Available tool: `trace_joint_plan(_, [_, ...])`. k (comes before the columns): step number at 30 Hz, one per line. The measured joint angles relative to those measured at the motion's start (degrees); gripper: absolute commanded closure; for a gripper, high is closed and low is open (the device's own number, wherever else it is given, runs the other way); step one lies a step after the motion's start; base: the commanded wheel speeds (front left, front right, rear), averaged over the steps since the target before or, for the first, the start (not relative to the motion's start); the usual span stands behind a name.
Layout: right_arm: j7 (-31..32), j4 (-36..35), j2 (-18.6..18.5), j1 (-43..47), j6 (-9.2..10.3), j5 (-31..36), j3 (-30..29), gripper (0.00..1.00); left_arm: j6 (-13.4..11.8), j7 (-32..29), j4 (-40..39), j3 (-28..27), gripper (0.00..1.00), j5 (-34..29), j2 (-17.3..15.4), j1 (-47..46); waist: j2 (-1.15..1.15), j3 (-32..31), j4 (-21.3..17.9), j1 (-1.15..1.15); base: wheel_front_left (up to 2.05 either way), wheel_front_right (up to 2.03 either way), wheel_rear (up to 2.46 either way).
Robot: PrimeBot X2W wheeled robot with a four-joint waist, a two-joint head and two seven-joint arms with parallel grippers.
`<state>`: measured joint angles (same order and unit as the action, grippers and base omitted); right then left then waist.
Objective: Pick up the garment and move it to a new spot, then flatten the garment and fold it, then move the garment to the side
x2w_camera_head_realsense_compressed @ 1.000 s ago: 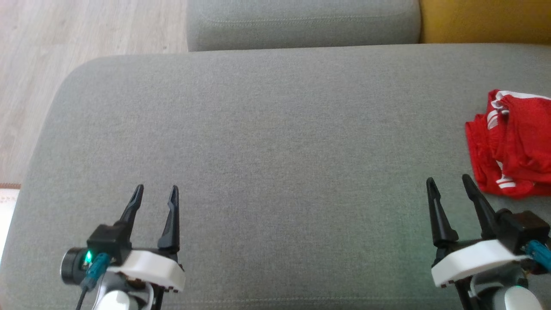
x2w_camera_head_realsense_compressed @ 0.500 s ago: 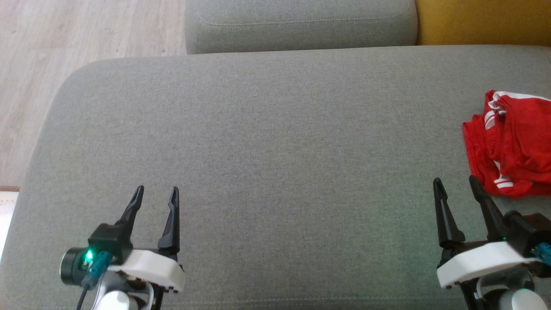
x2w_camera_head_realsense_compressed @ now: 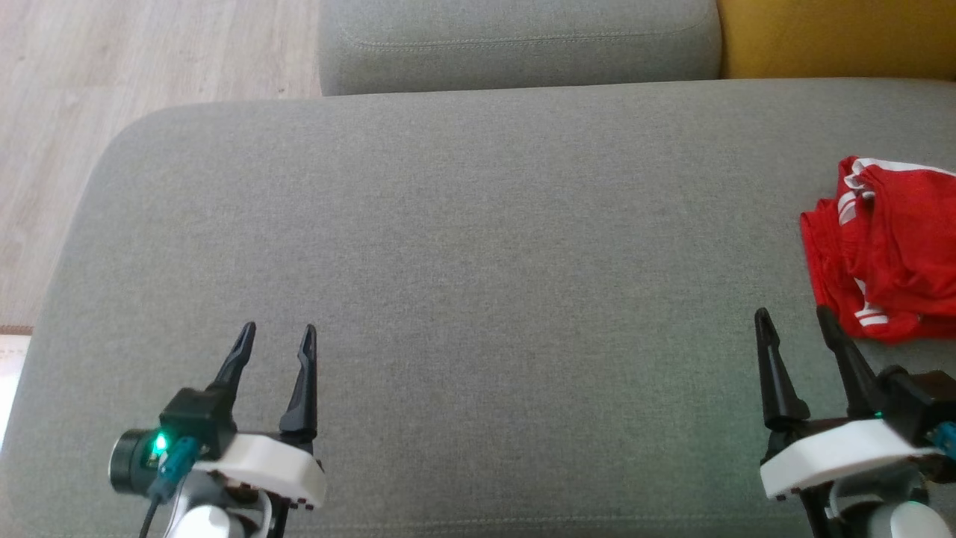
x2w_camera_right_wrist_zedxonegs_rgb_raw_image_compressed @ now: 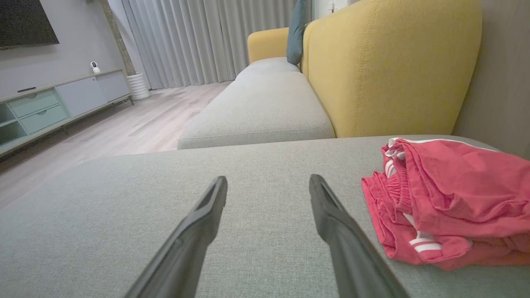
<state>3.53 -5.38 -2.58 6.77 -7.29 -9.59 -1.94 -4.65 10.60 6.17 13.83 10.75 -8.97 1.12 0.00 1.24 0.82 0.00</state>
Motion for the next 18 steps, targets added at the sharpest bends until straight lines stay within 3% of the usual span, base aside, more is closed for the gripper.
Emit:
trace_joint_plan(5, [0.0, 0.2, 0.0, 0.0, 0.0, 0.0, 0.0, 0.0, -0.4, 0.0, 0.0, 0.1, 0.0, 0.0, -0.1, 0.0, 0.0, -0.1, 0.1, 0.0, 0.0, 0.0, 0.0])
trace_joint_plan(6, [0.0, 0.9, 0.0, 0.0, 0.0, 0.0, 0.0, 1.0, -0.4, 0.0, 0.6, 0.2, 1.0, 0.0, 0.1, 0.0, 0.0, -0.1, 0.1, 0.0, 0.0, 0.0, 0.0])
trace_joint_plan(11, [0.0, 5.9, 0.0, 1.3, 0.0, -0.2, 0.1, 1.0, -0.4, -0.2, 5.2, 0.5, 1.0, 0.3, 1.0, 2.6, 0.0, -0.1, 0.1, 0.0, 0.0, 0.0, 0.0])
trace_joint_plan(18, [0.0, 6.6, 0.0, 1.5, 0.0, -5.1, 0.1, 1.0, 0.2, -0.9, 5.3, 0.2, 1.0, 5.0, 1.2, 3.2, 0.0, -0.1, 0.0, 0.0, 0.0, 0.0, 0.0])
